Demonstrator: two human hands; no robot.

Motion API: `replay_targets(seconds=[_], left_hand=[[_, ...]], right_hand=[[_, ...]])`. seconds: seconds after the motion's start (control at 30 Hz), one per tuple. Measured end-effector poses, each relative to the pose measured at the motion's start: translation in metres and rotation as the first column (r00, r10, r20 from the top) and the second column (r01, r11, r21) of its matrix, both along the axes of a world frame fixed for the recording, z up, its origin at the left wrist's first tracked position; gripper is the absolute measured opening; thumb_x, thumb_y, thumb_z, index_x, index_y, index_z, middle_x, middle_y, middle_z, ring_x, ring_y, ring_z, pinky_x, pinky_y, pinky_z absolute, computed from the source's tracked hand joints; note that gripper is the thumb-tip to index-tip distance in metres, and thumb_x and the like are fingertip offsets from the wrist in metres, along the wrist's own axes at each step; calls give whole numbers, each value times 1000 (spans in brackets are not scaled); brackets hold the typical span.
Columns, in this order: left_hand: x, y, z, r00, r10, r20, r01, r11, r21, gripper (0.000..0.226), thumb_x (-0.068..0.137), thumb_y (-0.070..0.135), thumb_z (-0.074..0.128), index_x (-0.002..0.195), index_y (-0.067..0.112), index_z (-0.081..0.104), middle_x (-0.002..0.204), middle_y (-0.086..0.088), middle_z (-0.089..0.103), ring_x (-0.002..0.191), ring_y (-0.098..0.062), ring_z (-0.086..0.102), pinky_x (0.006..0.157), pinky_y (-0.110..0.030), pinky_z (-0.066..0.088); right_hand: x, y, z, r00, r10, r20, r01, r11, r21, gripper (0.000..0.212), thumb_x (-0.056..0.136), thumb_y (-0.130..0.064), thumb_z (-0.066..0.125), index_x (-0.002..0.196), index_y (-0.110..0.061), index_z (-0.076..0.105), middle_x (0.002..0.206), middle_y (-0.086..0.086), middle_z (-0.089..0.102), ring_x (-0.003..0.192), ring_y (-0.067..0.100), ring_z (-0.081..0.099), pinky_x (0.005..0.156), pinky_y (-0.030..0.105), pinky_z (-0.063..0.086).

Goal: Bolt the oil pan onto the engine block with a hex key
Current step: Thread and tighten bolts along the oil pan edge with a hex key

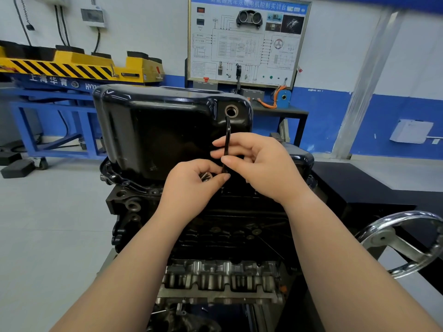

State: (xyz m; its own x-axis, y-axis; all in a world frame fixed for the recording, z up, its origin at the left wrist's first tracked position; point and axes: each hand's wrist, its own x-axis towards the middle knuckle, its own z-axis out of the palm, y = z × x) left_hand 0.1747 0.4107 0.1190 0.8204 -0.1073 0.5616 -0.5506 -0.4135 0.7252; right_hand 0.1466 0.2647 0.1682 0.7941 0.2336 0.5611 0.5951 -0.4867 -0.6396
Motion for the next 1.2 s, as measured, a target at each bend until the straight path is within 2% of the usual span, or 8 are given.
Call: replay_targets(seconds=[0.1, 0.27, 0.4, 0.57, 0.7, 0.77, 0.93, 1.2], left_hand=[[0, 0, 0, 1000, 1, -1, -1, 1000, 9, 2, 78, 31, 70, 81, 32, 70, 73, 12, 66, 72, 1, 57, 59, -11, 41], [-1, 0, 0, 1000, 6, 6, -6, 1000, 9, 6, 76, 33, 72, 81, 35, 69, 72, 17, 64, 71, 9, 55, 58, -4, 39], [-1, 0, -1, 1000, 11, 19, -11, 1000, 11, 5, 76, 33, 72, 79, 34, 68, 68, 14, 63, 68, 8, 54, 57, -3, 38], [0, 0, -1, 1000, 12, 19, -12, 1000, -7, 7, 77, 30, 72, 73, 33, 67, 57, 18, 57, 61, 8, 53, 54, -4, 38], [0, 0, -1, 1000, 12, 18, -12, 1000, -2, 5, 77, 30, 72, 74, 32, 68, 57, 17, 57, 60, 8, 53, 54, -5, 38], [0, 0, -1, 1000, 9, 23, -9, 1000, -1, 4, 77, 30, 72, 76, 32, 69, 56, 19, 56, 60, 7, 52, 54, -4, 38], [0, 0, -1, 999, 7, 42, -8, 1000, 12, 5, 76, 30, 73, 81, 31, 70, 64, 20, 60, 67, 11, 53, 59, -2, 37], [1, 0, -1, 1000, 3, 23, -2, 1000, -8, 4, 76, 31, 73, 75, 33, 69, 62, 19, 60, 65, 9, 55, 56, -3, 38]], right_hand=[[3, 1, -1, 999, -41, -4, 41, 999, 7, 19, 86, -10, 65, 102, -20, 68, 84, -7, 74, 57, -14, 56, 66, 8, 43], [6, 4, -5, 993, -117, 31, 115, 991, 71, 13, 75, -17, 76, 82, -20, 66, 55, -14, 61, 43, -1, 45, 53, 12, 39], [6, 4, -6, 991, -125, 43, 123, 991, 58, 13, 75, -22, 76, 83, -22, 66, 61, -11, 64, 45, -1, 46, 54, 16, 39], [3, 0, -3, 1000, -27, 14, 27, 999, 34, 18, 87, -9, 64, 101, -21, 67, 96, -10, 71, 54, -9, 54, 55, 6, 41], [3, -1, -2, 999, 2, -39, 0, 998, 70, 20, 87, -6, 63, 98, -22, 67, 89, -8, 73, 75, -4, 66, 62, 10, 48], [4, 0, -3, 999, -43, -25, 45, 995, 85, 15, 83, -10, 69, 92, -23, 69, 78, -7, 73, 64, 0, 63, 65, 17, 49], [6, 3, -5, 997, -79, 10, 78, 991, 110, 12, 76, -13, 76, 81, -18, 67, 57, -12, 63, 42, -3, 48, 49, 7, 37], [5, 0, -6, 997, -78, 29, 78, 997, 16, 15, 84, -18, 68, 96, -26, 67, 91, -9, 72, 44, 1, 42, 51, 11, 36]])
